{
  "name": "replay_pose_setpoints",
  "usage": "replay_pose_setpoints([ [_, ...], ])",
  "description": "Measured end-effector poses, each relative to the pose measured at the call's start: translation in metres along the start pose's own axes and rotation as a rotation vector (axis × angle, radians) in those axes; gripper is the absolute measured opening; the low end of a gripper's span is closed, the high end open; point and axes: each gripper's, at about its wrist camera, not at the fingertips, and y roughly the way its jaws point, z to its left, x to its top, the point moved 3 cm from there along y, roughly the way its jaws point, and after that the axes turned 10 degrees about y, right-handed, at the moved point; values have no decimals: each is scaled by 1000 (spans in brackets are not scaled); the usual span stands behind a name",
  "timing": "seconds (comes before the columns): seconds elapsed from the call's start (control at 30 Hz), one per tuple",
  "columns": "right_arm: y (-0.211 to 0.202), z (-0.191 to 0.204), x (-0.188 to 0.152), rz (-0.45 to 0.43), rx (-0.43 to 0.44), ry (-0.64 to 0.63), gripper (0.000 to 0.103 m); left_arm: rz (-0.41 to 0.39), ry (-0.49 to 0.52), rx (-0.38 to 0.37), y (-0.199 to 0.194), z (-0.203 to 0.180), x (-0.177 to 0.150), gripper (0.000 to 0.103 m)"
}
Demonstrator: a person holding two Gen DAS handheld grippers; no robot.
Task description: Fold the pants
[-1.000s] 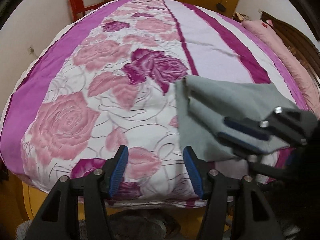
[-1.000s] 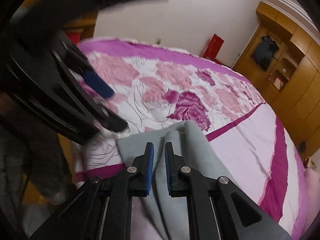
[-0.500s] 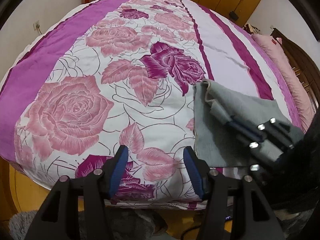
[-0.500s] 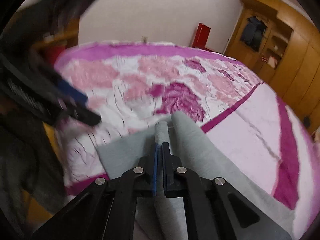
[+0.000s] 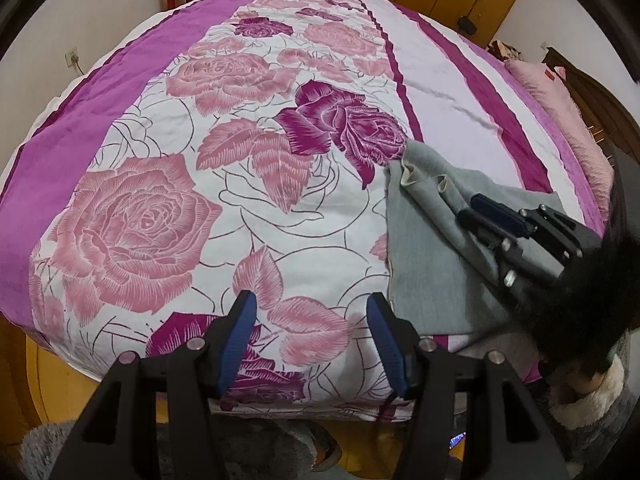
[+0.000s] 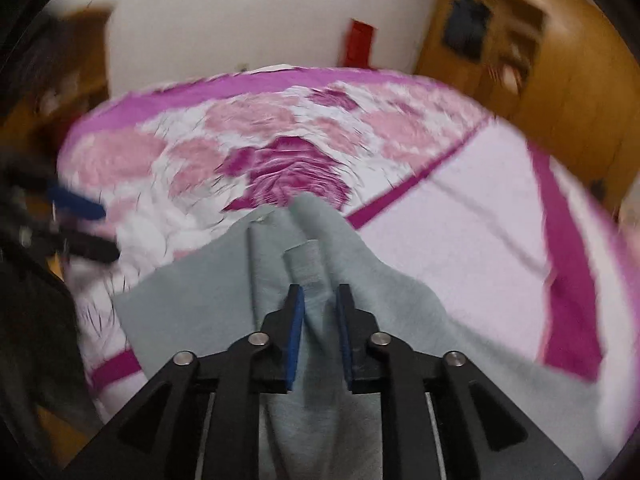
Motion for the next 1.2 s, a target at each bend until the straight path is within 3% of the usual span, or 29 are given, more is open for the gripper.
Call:
replay_pose_setpoints([
  [0.1,4,18,-7,-16,-98,-151,15,1,8,0,1,-2,1,60],
  [0.27,7,18,-3,-59,-213,-216,15,3,13,3,1,-2,1,60],
  [0.3,7,18,-2,-59,-209,-207,14,3,13,2,1,-2,0,60],
  [0.37,4,13,2,-53,-159,-152,0,3,12,-1,1,-2,0,60],
  [0.5,-17,10,7,-116,-111,-87,0,5,11,-2,1,-1,0,60],
  [0.63,-46,34,5,-179,-27,-204,0,-6,0,-26,-2,0,0,60],
  [0.87,-36,90,-25,-124,27,-451,0,-26,-113,-78,-8,20,-1,60],
  [1.2,-38,91,-25,-154,65,-446,0,-23,-91,-65,-8,17,-2,60],
])
